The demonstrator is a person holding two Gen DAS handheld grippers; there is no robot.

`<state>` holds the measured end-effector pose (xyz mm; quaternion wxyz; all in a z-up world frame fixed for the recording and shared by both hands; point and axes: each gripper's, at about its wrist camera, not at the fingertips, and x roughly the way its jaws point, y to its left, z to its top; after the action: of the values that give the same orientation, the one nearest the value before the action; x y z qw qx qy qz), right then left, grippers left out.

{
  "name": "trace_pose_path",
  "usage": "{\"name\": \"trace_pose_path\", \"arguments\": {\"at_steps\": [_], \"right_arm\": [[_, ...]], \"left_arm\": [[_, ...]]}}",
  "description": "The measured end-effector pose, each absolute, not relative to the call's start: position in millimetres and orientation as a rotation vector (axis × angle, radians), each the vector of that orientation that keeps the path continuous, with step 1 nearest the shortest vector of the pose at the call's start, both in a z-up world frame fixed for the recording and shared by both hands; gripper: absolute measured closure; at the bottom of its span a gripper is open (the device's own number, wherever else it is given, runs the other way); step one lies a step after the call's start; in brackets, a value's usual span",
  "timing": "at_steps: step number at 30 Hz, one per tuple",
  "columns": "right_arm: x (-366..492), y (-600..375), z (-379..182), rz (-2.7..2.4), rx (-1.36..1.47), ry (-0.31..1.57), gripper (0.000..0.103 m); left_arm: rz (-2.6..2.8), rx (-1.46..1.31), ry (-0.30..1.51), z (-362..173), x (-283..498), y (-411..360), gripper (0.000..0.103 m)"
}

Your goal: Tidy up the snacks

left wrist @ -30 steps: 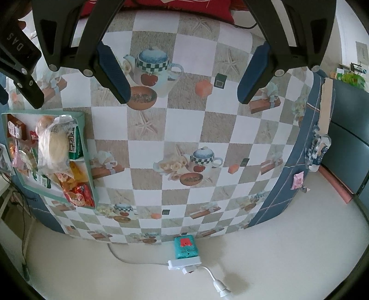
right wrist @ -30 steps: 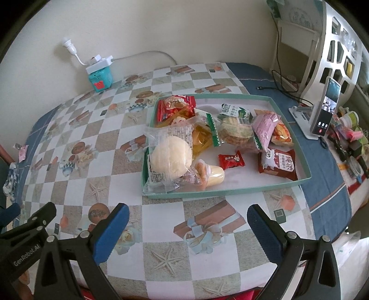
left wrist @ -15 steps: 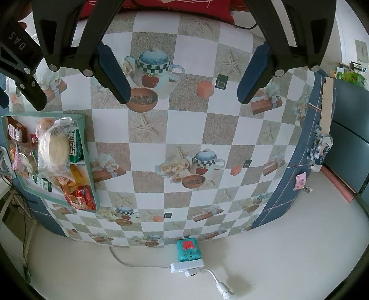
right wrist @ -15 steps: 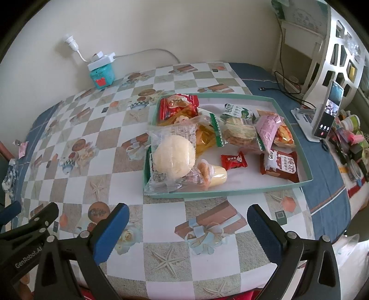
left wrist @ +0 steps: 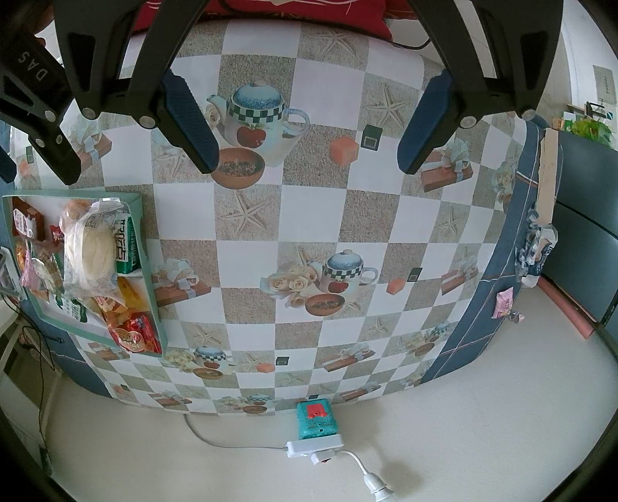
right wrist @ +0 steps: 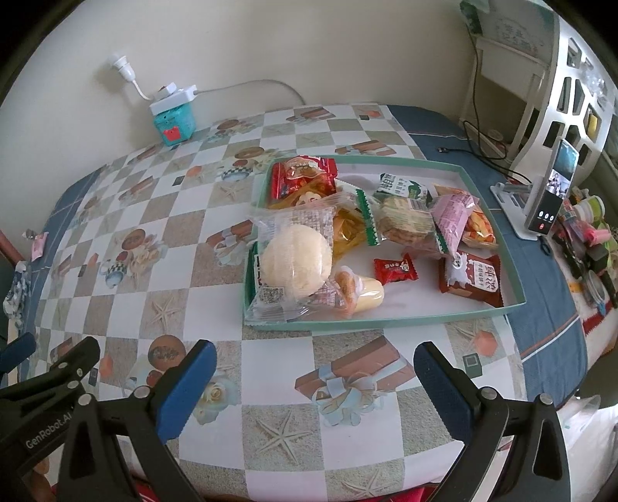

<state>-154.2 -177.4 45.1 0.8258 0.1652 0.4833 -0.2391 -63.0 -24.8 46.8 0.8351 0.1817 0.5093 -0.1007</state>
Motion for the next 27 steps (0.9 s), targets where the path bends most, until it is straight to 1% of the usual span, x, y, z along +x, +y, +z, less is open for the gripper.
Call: {"name": "trace_pose_path", "arguments": {"at_steps": [27], "right_arm": [[-153.9, -178.7, 44.9, -0.508, 0.353, 1.032, 0.000]], "left_arm": [[-0.206, 0.382, 1.093, 44.7, -59.1, -15.8, 0.009]]}}
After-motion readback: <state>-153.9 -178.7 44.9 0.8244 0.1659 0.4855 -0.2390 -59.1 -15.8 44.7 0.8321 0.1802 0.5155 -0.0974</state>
